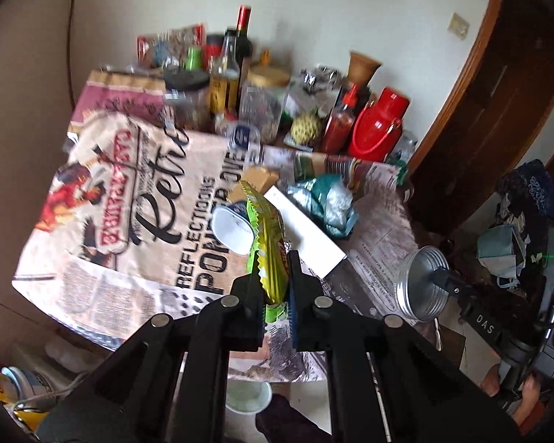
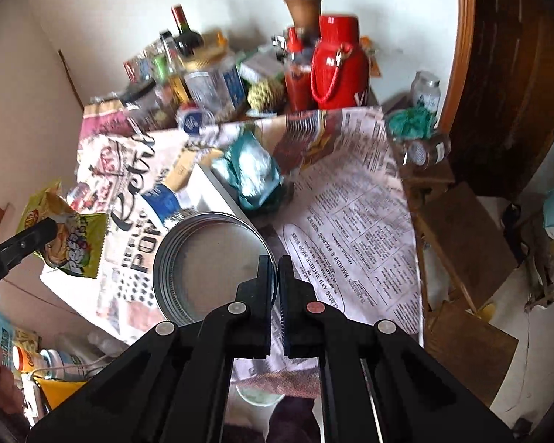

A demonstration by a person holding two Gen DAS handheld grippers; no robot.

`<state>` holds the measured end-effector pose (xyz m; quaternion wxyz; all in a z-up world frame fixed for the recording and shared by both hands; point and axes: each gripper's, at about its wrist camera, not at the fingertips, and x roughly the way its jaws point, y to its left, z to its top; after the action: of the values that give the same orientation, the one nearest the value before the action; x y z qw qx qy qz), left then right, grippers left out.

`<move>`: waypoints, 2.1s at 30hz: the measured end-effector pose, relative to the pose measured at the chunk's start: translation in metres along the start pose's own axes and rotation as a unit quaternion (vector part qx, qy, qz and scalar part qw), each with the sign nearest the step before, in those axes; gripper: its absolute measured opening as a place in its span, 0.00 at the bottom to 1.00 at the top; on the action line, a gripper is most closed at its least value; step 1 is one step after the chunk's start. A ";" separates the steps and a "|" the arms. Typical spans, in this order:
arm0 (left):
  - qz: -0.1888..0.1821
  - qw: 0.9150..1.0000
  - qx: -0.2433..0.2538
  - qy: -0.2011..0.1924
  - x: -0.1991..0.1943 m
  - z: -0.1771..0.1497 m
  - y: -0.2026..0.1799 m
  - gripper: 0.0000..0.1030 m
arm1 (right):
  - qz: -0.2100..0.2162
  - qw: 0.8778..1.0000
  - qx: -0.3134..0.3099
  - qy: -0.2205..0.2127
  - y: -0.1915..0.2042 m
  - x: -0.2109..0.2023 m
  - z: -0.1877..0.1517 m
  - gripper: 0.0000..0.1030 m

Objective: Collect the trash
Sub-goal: 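Carry the lid and snack bag to the white bucket and release both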

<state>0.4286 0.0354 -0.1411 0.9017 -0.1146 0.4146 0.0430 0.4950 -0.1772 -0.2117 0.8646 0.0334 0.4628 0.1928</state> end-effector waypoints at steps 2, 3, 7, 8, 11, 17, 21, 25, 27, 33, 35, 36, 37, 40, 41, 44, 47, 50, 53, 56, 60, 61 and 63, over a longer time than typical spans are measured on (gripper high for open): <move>-0.005 1.000 0.008 -0.012 -0.017 -0.003 0.004 0.09 | -0.004 1.000 0.004 -0.017 0.007 -0.018 -0.005 0.03; -0.007 1.000 0.013 -0.020 -0.026 -0.005 0.006 0.09 | -0.005 1.000 0.006 -0.022 0.010 -0.023 -0.007 0.03; -0.024 0.999 0.029 -0.038 -0.060 -0.020 0.018 0.09 | -0.014 0.999 0.018 -0.048 0.026 -0.052 -0.022 0.03; -0.027 0.998 0.032 -0.039 -0.066 -0.024 0.020 0.09 | -0.018 0.998 0.021 -0.055 0.033 -0.060 -0.028 0.03; -0.037 0.998 0.046 -0.036 -0.087 -0.040 0.029 0.08 | -0.029 0.997 0.032 -0.065 0.049 -0.076 -0.045 0.03; -0.056 0.996 0.069 -0.033 -0.120 -0.079 0.051 0.09 | -0.043 0.995 0.046 -0.081 0.085 -0.102 -0.089 0.03; -0.065 0.995 0.080 -0.016 -0.129 -0.107 0.065 0.08 | -0.047 0.994 0.062 -0.074 0.098 -0.106 -0.118 0.03; -0.070 0.994 0.080 0.010 -0.133 -0.134 0.073 0.08 | -0.045 0.995 0.078 -0.046 0.109 -0.102 -0.150 0.03; -0.066 0.994 0.081 0.027 -0.129 -0.148 0.074 0.09 | -0.049 0.996 0.077 -0.024 0.112 -0.093 -0.165 0.03; -0.062 0.994 0.067 0.066 -0.105 -0.182 0.083 0.09 | -0.061 0.995 0.074 0.024 0.109 -0.070 -0.198 0.03; -0.058 0.993 0.064 0.080 -0.090 -0.192 0.085 0.09 | -0.063 0.994 0.075 0.037 0.104 -0.061 -0.207 0.03; -0.054 0.993 0.063 0.088 -0.080 -0.199 0.085 0.09 | -0.064 0.994 0.076 0.043 0.101 -0.055 -0.212 0.03; -0.050 0.992 0.063 0.097 -0.068 -0.206 0.085 0.09 | -0.066 0.994 0.076 0.048 0.101 -0.051 -0.217 0.03; -0.045 0.990 0.065 0.116 -0.033 -0.225 0.084 0.09 | -0.067 0.993 0.077 0.066 0.089 -0.027 -0.229 0.03; -0.043 0.989 0.068 0.121 -0.022 -0.231 0.083 0.09 | -0.065 0.992 0.078 0.072 0.084 -0.017 -0.233 0.03; -0.039 0.987 0.073 0.140 0.022 -0.252 0.079 0.09 | -0.063 0.991 0.073 0.088 0.070 0.019 -0.249 0.03; -0.039 0.984 0.071 0.157 0.068 -0.278 0.077 0.09 | -0.066 0.990 0.064 0.105 0.059 0.058 -0.266 0.03; -0.041 0.982 0.064 0.172 0.118 -0.307 0.080 0.09 | -0.067 0.988 0.062 0.123 0.045 0.103 -0.286 0.03; -0.044 0.980 0.051 0.188 0.159 -0.334 0.086 0.09 | -0.067 0.986 0.063 0.141 0.032 0.147 -0.306 0.03; -0.070 0.977 0.014 0.202 0.201 -0.364 0.099 0.09 | -0.069 0.983 0.057 0.160 0.018 0.199 -0.333 0.03; -0.061 0.973 -0.008 0.223 0.257 -0.406 0.118 0.09 | -0.068 0.979 0.056 0.182 0.004 0.257 -0.362 0.03; -0.060 0.972 -0.011 0.226 0.267 -0.413 0.122 0.09 | -0.068 0.978 0.056 0.188 0.001 0.273 -0.370 0.03; -0.053 0.970 -0.019 0.235 0.292 -0.432 0.133 0.09 | -0.065 0.976 0.055 0.199 -0.004 0.304 -0.388 0.04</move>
<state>0.2774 0.0546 -0.6574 0.7773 -0.1607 0.6077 -0.0254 0.3322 -0.1173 -0.6725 0.7628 0.0115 0.6367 0.1129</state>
